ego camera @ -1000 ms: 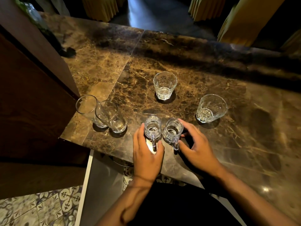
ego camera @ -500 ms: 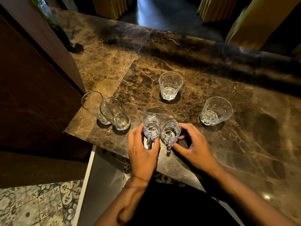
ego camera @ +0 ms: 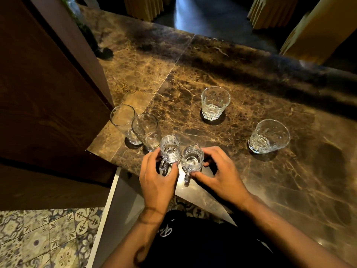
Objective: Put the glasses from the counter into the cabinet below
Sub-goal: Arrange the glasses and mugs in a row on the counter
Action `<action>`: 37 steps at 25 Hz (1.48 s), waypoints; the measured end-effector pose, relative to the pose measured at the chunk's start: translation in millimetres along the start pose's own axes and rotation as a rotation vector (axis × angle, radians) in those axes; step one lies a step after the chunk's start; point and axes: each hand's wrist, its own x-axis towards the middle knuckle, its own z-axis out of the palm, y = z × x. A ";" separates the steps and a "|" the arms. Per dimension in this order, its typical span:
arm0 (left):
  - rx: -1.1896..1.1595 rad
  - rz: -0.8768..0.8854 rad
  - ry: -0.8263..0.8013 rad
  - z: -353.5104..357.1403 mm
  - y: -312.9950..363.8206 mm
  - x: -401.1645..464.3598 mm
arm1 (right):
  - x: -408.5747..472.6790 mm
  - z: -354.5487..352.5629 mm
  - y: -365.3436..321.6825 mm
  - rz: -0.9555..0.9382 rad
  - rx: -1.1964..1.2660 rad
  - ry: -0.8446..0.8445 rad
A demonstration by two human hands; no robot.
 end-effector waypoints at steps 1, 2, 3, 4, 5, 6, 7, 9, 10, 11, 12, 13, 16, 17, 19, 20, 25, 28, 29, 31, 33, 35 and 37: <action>-0.002 -0.007 0.008 -1.4 -1.3 0.9 | 1.2 1.2 -0.5 -0.003 -0.009 -0.002; -0.005 -0.014 0.014 -2.6 -2.5 1.5 | 2.3 2.5 -0.9 -0.009 -0.018 -0.005; -0.010 -0.016 0.018 -3.6 -3.4 1.7 | 3.3 3.9 -1.0 -0.014 -0.028 -0.011; -0.016 -0.015 0.023 -4.5 -4.0 1.7 | 4.1 5.0 -1.5 -0.018 -0.036 -0.018; -0.022 -0.011 0.028 -5.1 -4.3 1.6 | 4.8 6.1 -1.8 -0.019 -0.044 -0.022; -0.027 -0.003 0.033 -5.6 -4.7 1.6 | 5.3 6.9 -2.2 -0.021 -0.051 -0.022; -0.029 0.004 0.037 -5.6 -5.2 1.8 | 5.7 7.5 -2.3 -0.024 -0.060 -0.019; -0.017 0.018 0.047 -4.9 -6.7 1.7 | 5.9 8.0 -2.6 -0.028 -0.073 -0.013; -0.009 0.024 0.052 -4.4 -7.9 1.6 | 6.0 8.5 -2.7 -0.031 -0.076 -0.013; -0.004 0.025 0.055 -3.9 -9.0 1.5 | 6.1 8.8 -2.5 -0.034 -0.077 -0.013; -0.004 0.022 0.055 -3.4 -9.7 1.5 | 6.0 9.1 -2.4 -0.034 -0.076 -0.012; -0.007 0.015 0.052 -3.0 -10.4 1.7 | 6.3 9.4 -2.0 -0.033 -0.075 -0.011; -0.023 -0.005 0.043 -3.1 -9.8 1.6 | 5.8 9.4 -1.0 -0.032 -0.077 -0.014; -0.024 -0.001 0.041 -3.3 -9.2 1.5 | 5.6 9.3 -0.5 -0.033 -0.077 -0.016; -0.037 -0.008 0.026 -3.9 -8.3 1.6 | 5.1 8.5 0.1 -0.041 -0.076 -0.020; -0.063 -0.039 0.011 -4.8 -8.2 2.0 | 5.0 8.0 0.0 -0.043 -0.077 -0.027; -0.195 -0.091 0.026 -15.7 -10.8 -11.3 | -2.1 2.1 4.9 -0.030 -0.080 -0.047; -0.185 0.022 0.075 -22.9 -12.7 -30.6 | -14.4 -3.5 10.7 0.000 -0.098 0.048; -0.169 0.046 0.078 -23.2 -13.3 -36.0 | -18.6 -5.5 12.0 0.015 -0.091 0.086; -0.168 0.074 0.063 -20.7 -11.9 -46.5 | -26.3 -9.7 13.9 0.048 -0.076 0.148; -0.213 0.091 -0.003 -18.4 -2.2 -58.7 | -33.2 -14.9 15.1 0.078 -0.077 0.193; -0.252 0.122 -0.121 -16.3 13.8 -68.4 | -39.8 -21.7 15.9 0.095 -0.095 0.239; -0.241 0.178 -0.244 -9.6 31.0 -71.9 | -45.8 -30.7 17.2 0.112 -0.116 0.294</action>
